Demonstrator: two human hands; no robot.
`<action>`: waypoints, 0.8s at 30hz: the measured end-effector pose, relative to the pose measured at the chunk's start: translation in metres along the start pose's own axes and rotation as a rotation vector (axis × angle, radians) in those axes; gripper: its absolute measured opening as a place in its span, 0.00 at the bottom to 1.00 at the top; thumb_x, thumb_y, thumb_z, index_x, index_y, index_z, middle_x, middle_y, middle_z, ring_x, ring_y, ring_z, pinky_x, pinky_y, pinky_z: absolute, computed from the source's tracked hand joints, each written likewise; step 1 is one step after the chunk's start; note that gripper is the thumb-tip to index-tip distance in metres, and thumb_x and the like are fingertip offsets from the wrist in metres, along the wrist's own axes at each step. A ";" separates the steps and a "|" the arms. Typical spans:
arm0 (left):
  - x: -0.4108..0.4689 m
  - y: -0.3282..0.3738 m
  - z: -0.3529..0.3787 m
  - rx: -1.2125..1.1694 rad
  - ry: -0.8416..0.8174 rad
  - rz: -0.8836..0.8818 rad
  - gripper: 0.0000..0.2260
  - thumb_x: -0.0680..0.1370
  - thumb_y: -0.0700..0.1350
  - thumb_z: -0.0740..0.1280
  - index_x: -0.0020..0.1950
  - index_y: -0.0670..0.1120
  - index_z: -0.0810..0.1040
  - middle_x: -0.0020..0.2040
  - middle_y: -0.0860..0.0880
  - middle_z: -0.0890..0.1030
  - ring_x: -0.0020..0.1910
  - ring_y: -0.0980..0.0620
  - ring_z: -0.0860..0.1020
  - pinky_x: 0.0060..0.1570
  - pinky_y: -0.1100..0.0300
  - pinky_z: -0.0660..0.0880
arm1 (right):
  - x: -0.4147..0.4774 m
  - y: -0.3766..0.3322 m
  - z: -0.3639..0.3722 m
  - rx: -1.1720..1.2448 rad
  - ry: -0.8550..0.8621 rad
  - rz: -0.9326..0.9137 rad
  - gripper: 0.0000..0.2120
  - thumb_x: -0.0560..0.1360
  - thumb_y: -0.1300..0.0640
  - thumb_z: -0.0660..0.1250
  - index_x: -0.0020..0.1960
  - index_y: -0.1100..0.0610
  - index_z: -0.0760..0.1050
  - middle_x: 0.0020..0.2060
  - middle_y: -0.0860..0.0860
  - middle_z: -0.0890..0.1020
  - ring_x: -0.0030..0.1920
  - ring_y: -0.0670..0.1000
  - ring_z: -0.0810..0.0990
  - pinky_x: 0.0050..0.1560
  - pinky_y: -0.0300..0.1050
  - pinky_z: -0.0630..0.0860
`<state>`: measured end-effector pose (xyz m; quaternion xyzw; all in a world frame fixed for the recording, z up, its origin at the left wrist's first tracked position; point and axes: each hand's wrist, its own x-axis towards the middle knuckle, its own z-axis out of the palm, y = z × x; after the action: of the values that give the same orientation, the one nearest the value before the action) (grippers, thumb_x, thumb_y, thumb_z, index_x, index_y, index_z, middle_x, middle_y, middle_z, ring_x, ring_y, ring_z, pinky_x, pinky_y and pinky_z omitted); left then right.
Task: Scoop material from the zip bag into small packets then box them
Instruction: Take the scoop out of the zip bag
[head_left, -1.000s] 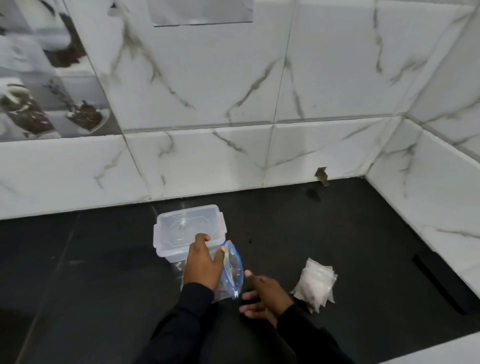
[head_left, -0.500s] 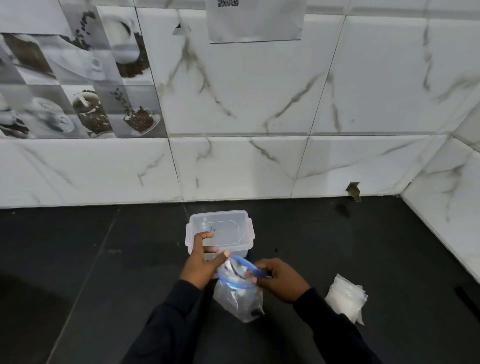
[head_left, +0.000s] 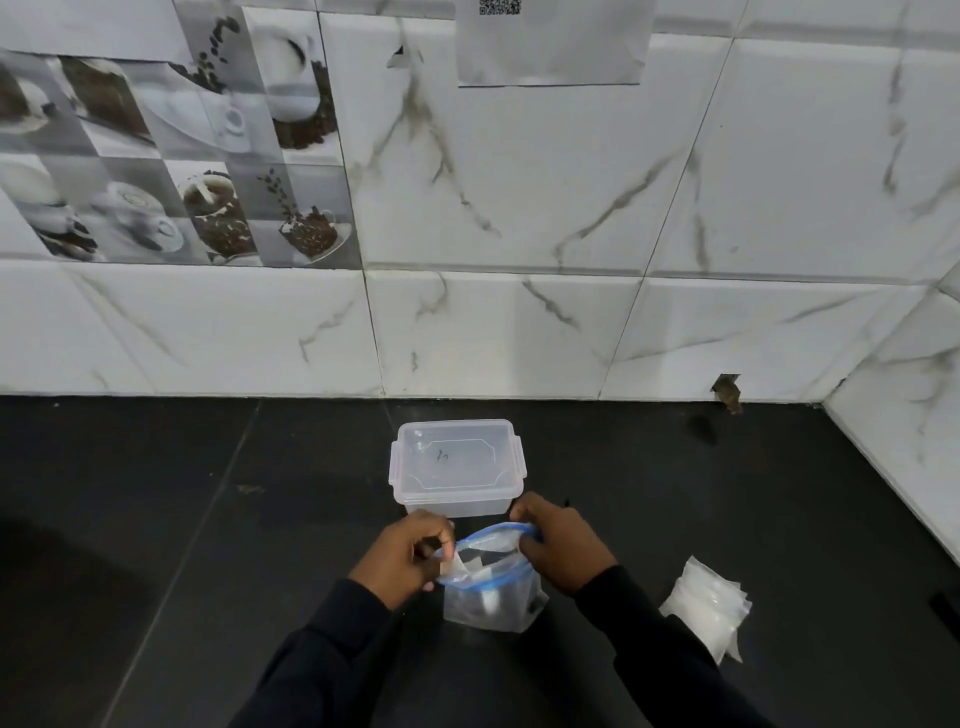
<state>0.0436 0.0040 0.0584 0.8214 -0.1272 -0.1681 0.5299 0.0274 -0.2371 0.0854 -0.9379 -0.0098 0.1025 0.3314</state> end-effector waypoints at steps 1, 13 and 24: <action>0.000 -0.003 0.001 0.040 0.020 -0.014 0.11 0.71 0.29 0.67 0.38 0.45 0.82 0.51 0.48 0.80 0.42 0.50 0.82 0.34 0.60 0.79 | 0.001 0.000 0.000 -0.054 0.002 0.014 0.09 0.74 0.57 0.63 0.52 0.46 0.70 0.42 0.49 0.82 0.41 0.51 0.80 0.46 0.47 0.80; -0.003 0.009 0.008 0.193 0.049 0.057 0.19 0.72 0.33 0.69 0.56 0.54 0.84 0.52 0.59 0.83 0.52 0.63 0.80 0.57 0.64 0.78 | -0.012 -0.058 0.044 -0.339 -0.205 -0.200 0.13 0.80 0.57 0.60 0.62 0.58 0.76 0.58 0.54 0.80 0.59 0.53 0.78 0.66 0.50 0.73; -0.012 0.025 0.020 0.147 0.078 0.202 0.23 0.71 0.32 0.68 0.60 0.52 0.82 0.60 0.60 0.80 0.59 0.67 0.76 0.60 0.74 0.70 | 0.002 -0.055 0.057 -0.141 -0.190 0.113 0.16 0.80 0.58 0.62 0.66 0.62 0.74 0.47 0.50 0.78 0.58 0.57 0.79 0.49 0.40 0.70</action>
<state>0.0238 -0.0186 0.0752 0.8469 -0.2003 -0.0722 0.4872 0.0210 -0.1587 0.0758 -0.9439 0.0044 0.2084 0.2560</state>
